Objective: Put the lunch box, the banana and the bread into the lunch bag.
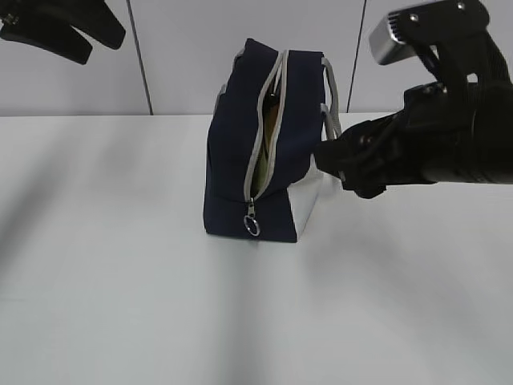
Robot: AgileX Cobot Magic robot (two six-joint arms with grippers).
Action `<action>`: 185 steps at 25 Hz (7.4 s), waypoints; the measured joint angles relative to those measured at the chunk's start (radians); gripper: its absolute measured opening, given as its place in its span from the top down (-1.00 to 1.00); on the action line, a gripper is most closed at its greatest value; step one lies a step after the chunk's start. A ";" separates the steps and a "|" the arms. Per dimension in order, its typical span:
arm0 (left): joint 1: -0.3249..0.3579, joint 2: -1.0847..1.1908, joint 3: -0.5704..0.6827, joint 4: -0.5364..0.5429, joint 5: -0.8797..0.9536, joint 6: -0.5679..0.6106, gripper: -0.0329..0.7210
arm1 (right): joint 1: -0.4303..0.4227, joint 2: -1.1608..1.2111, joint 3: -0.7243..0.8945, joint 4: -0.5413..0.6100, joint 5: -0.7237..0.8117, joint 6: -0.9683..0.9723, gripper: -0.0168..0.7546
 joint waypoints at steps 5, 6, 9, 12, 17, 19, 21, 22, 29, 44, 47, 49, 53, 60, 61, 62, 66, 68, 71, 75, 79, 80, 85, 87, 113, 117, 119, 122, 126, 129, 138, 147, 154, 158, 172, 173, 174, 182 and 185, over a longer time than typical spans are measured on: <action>0.000 0.007 0.000 0.016 0.000 0.000 -0.18 | 0.012 -0.004 0.090 0.043 -0.287 0.000 -0.42; 0.000 0.012 0.000 0.016 0.000 0.000 -0.18 | 0.021 -0.004 0.114 0.043 -0.347 0.000 -0.42; 0.000 0.030 0.000 0.016 0.000 0.000 -0.18 | 0.051 -0.004 0.176 0.043 -0.447 0.000 -0.42; 0.000 0.055 0.000 0.018 0.000 0.000 -0.18 | 0.056 -0.002 0.212 0.032 -0.467 -0.002 -0.42; 0.001 0.104 0.000 0.019 -0.002 0.000 -0.18 | 0.056 0.057 0.214 0.024 -0.467 0.015 -0.42; 0.001 0.115 0.000 0.019 -0.004 0.001 -0.18 | 0.056 0.100 0.214 -0.011 -0.453 0.055 -0.41; 0.001 0.120 0.000 0.019 -0.012 0.001 -0.18 | 0.056 0.155 0.214 -0.116 -0.456 0.113 -0.35; 0.001 0.124 0.000 0.019 -0.018 0.003 -0.18 | 0.056 0.182 0.214 -0.170 -0.467 0.161 -0.31; 0.001 0.157 0.000 0.019 -0.025 0.021 -0.18 | 0.042 0.338 0.214 -0.534 -0.648 0.535 -0.23; 0.001 0.164 0.000 0.019 -0.032 0.035 -0.18 | -0.093 0.670 0.084 -0.934 -0.890 0.737 -0.19; 0.002 0.164 0.000 0.017 -0.032 0.035 -0.18 | -0.093 0.706 0.047 -0.937 -0.891 0.737 -0.19; 0.002 0.164 0.000 0.014 -0.033 0.035 -0.18 | -0.093 0.728 0.020 -0.937 -0.893 0.737 -0.17; 0.002 0.164 0.000 0.013 -0.033 0.035 -0.18 | -0.093 0.768 -0.021 -0.939 -0.893 0.739 -0.01; 0.002 0.164 0.000 0.012 -0.034 0.036 -0.18 | -0.093 0.804 -0.057 -0.944 -0.893 0.740 0.29; 0.002 0.164 0.000 0.012 -0.034 0.036 -0.18 | -0.093 0.810 -0.060 -0.944 -0.893 0.740 0.34; 0.002 0.164 0.000 0.012 -0.034 0.036 -0.18 | -0.093 0.810 -0.060 -0.944 -0.893 0.740 0.38; 0.002 0.164 0.000 0.012 -0.034 0.038 -0.18 | -0.093 0.810 -0.062 -0.944 -0.893 0.740 0.58; 0.002 0.164 0.000 0.012 -0.034 0.038 -0.18 | -0.093 0.810 -0.062 -0.944 -0.898 0.740 0.68; 0.002 0.164 0.000 0.012 -0.034 0.038 -0.18 | -0.093 0.810 -0.062 -0.944 -0.911 0.741 0.73; 0.002 0.164 0.000 0.012 -0.034 0.038 -0.18 | -0.093 0.810 -0.062 -0.944 -0.914 0.741 0.95; 0.002 0.164 0.000 0.012 -0.034 0.038 -0.18 | -0.093 0.808 -0.062 -0.955 -0.911 0.741 1.00; 0.002 0.164 0.000 0.012 -0.034 0.038 -0.18 | -0.093 0.799 -0.062 -0.982 -0.902 0.743 1.00; 0.002 0.164 0.000 0.011 -0.034 0.038 -0.18 | -0.093 0.757 -0.042 -1.024 -0.880 0.751 1.00; 0.002 0.164 0.000 0.011 -0.034 0.038 -0.18 | -0.093 0.736 -0.034 -1.026 -0.878 0.751 1.00; 0.002 0.164 0.000 -0.012 -0.023 0.047 -0.18 | -0.166 0.579 -0.039 -1.270 -1.000 0.806 1.00; 0.002 0.164 0.000 -0.020 -0.024 0.072 -0.18 | -0.168 0.540 -0.101 -1.343 -0.978 0.880 1.00; 0.002 0.164 0.000 -0.029 -0.025 0.079 -0.18 | -0.177 0.536 -0.147 -1.442 -0.970 0.979 1.00; 0.002 0.164 0.000 -0.036 -0.026 0.092 -0.18 | -0.188 0.534 -0.199 -1.549 -0.969 1.086 1.00; 0.002 0.164 0.000 -0.060 -0.026 0.108 -0.18 | -0.204 0.501 -0.223 -1.640 -0.966 1.185 1.00; 0.002 0.164 0.000 -0.083 -0.026 0.128 -0.18 | -0.208 0.456 -0.226 -1.764 -0.964 1.291 1.00; 0.002 0.164 0.000 -0.113 -0.022 0.142 -0.18 | -0.208 0.390 -0.226 -1.902 -0.967 1.422 1.00; 0.002 0.164 0.000 -0.153 -0.015 0.159 -0.18 | -0.208 0.380 -0.226 -1.909 -0.941 1.490 1.00; -0.012 0.164 0.000 -0.157 -0.015 0.188 -0.18 | -0.219 0.389 -0.226 -1.764 -0.907 1.399 1.00; -0.031 0.164 0.000 -0.158 -0.015 0.219 -0.18 | -0.221 0.396 -0.226 -1.652 -0.859 1.329 1.00; -0.055 0.164 0.000 -0.161 -0.020 0.299 -0.18 | -0.259 0.416 -0.226 -1.320 -0.824 1.148 1.00; -0.062 0.164 0.000 -0.162 -0.020 0.307 -0.18 | -0.259 0.424 -0.226 -1.296 -0.816 1.143 1.00; -0.067 0.164 0.000 -0.162 -0.020 0.317 -0.18 | -0.259 0.429 -0.226 -1.277 -0.812 1.135 1.00; -0.106 0.165 0.000 -0.168 -0.035 0.391 -0.18 | -0.259 0.449 -0.226 -1.201 -0.832 1.115 1.00; -0.106 0.182 0.000 -0.170 -0.039 0.414 -0.18 | -0.259 0.449 -0.226 -1.197 -0.844 1.114 1.00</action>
